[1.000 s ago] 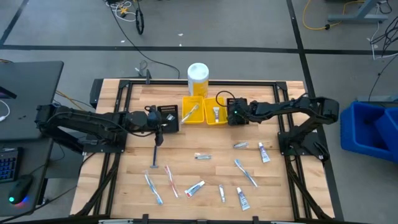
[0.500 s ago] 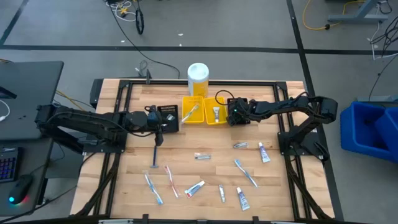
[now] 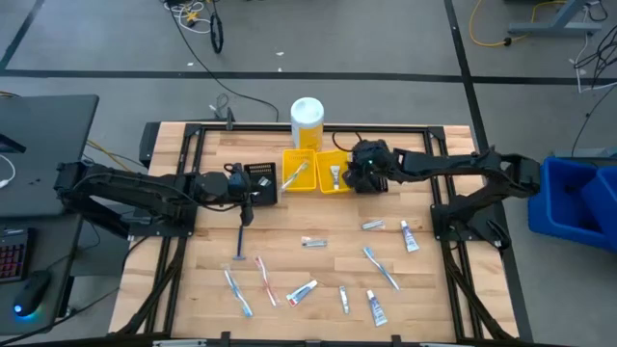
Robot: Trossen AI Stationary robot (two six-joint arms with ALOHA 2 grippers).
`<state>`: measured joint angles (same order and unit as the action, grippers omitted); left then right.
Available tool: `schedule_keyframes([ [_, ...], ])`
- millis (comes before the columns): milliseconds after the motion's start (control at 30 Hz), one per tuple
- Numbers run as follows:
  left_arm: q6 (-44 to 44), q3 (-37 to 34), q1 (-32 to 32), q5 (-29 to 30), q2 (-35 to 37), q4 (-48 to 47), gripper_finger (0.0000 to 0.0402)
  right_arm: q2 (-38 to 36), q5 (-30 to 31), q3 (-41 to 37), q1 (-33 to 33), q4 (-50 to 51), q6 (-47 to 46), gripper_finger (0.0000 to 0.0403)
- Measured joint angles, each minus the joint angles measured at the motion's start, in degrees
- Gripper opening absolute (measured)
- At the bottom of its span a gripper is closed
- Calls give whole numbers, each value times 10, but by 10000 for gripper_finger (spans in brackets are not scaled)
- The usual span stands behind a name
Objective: Pick & Place Travel size toiletries
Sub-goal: Put the silver nail cutter into the left black bin
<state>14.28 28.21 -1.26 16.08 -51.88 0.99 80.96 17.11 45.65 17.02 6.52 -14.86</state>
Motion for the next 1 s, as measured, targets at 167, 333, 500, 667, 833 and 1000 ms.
schedule_keyframes([
  [167, 4, 0, 0, 0, 0, 6, 112, -2, -145, 0, -46, -86, 80, 149],
  [333, 7, 0, 0, -7, 0, 6, 112, -1, -281, 0, -91, -128, 146, 147],
  [500, 17, 0, 0, -19, 0, 6, 112, 0, -254, 0, -128, -141, 257, 158],
  [667, 28, 0, 0, -50, 0, 6, 112, 1, -218, 0, -137, -156, 250, 187],
  [833, 28, 0, 0, -56, 0, 6, 112, 4, -217, -11, -144, -153, 244, 229],
  [1000, 30, 0, 0, -32, 0, 6, 112, 3, -216, -15, -168, -27, 237, 249],
])
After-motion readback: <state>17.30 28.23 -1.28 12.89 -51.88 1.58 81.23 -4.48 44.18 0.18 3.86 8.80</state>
